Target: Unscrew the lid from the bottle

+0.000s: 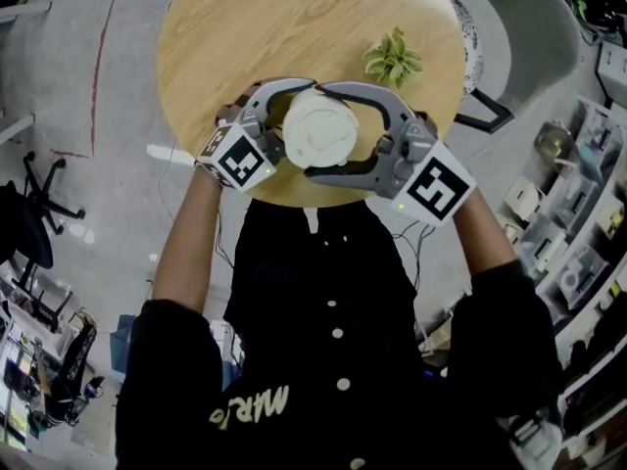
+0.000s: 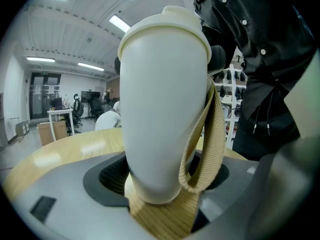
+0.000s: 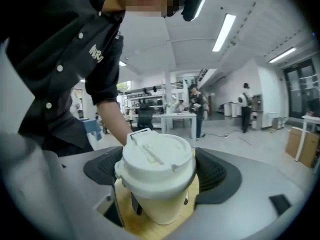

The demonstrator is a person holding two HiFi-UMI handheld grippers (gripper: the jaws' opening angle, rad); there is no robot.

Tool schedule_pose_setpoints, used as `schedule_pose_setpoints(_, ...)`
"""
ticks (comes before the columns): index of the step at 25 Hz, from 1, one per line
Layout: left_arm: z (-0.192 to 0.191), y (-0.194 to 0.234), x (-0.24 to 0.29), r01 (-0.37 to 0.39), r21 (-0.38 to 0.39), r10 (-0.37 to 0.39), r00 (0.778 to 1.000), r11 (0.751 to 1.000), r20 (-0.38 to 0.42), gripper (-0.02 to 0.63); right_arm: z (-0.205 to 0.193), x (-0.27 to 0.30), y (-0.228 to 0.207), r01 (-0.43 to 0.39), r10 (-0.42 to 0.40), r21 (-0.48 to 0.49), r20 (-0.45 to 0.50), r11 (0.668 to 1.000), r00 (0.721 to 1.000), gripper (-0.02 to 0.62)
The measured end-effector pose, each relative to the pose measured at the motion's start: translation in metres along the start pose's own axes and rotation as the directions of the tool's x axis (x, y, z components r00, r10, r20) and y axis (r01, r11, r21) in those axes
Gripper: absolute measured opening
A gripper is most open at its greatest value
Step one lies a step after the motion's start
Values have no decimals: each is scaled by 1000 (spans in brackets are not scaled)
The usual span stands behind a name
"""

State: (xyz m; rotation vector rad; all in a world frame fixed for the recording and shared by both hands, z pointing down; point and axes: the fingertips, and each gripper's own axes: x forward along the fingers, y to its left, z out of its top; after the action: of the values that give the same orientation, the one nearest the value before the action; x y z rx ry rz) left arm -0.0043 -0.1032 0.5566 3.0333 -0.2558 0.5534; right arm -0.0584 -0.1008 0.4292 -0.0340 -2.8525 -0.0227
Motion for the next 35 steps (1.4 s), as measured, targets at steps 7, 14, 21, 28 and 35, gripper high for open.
schedule_pose_setpoints(7, 1, 0, -1, -10, -14, 10, 1000, 1000, -3, 362, -6, -4, -4, 41, -38, 59, -56, 997, 998, 490)
schedule_pose_setpoints(14, 0, -1, -2, -10, -15, 10, 1000, 1000, 5, 362, -5, -6, -15, 460, -458, 161, -49, 873, 887, 489)
schedule_pose_setpoints(21, 2, 0, -2, -4, -12, 4, 1000, 1000, 0, 361, -2, 0, -9, 404, -403, 73, -25, 912, 915, 459)
schedule_pose_setpoints(28, 0, 0, -2, 1, -15, -1, 1000, 1000, 4, 362, -3, 3, 1, -54, 54, 13, -21, 998, 998, 460)
schedule_pose_setpoints(35, -1, 0, 0, 11, -8, -11, 1000, 1000, 1, 362, -7, 2, 1, -23, 24, 17, -23, 1000, 999, 460)
